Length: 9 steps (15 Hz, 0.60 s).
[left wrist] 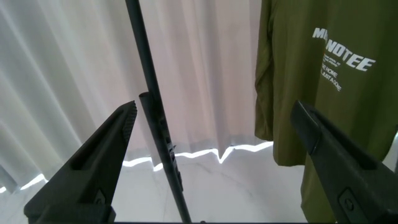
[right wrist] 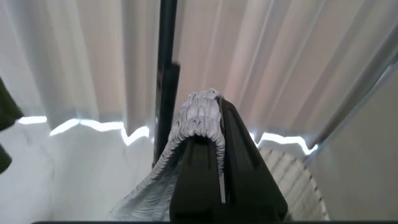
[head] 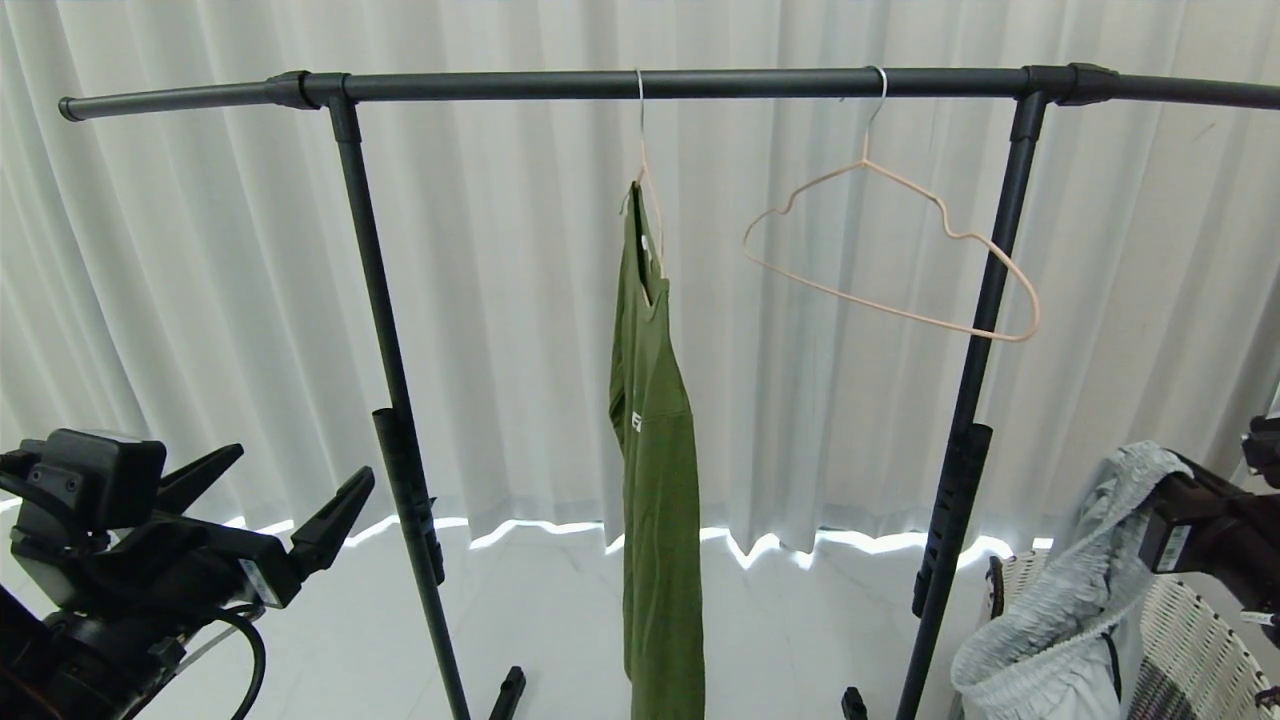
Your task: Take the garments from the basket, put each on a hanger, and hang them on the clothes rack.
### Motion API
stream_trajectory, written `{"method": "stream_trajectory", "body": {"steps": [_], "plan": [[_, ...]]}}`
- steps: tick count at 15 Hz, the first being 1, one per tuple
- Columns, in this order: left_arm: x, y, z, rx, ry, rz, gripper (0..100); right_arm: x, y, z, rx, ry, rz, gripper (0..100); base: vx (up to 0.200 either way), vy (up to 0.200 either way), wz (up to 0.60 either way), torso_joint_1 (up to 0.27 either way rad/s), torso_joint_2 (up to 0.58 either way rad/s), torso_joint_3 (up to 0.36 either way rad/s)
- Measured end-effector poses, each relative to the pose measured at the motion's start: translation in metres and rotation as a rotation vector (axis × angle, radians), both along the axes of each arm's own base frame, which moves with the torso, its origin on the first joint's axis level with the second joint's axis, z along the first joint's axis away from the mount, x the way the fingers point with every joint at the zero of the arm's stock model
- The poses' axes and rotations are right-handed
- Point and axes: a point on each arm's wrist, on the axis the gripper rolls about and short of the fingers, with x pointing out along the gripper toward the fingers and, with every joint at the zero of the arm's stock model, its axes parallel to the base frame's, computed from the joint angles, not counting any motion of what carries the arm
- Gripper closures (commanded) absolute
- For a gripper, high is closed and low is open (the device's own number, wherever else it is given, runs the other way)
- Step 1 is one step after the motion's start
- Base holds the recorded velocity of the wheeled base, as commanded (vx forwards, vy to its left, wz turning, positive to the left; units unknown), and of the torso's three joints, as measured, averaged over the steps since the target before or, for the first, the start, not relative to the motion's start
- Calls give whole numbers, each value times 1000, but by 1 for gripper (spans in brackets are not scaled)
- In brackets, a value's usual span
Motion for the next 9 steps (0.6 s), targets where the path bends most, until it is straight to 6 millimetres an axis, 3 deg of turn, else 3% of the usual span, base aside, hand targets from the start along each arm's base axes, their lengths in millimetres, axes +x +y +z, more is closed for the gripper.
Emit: {"method": "stream_trajectory", "body": {"steps": [5,9], "plan": [[1,-1,-2,4,11,-3,0,10,-15,18,-23,16,-94,100,0,0,0,0,0,0],[2,-1,-3,4,17,-5,0,9,-18,25,-72,318,-97,100,0,0,0,0,0,0]]}}
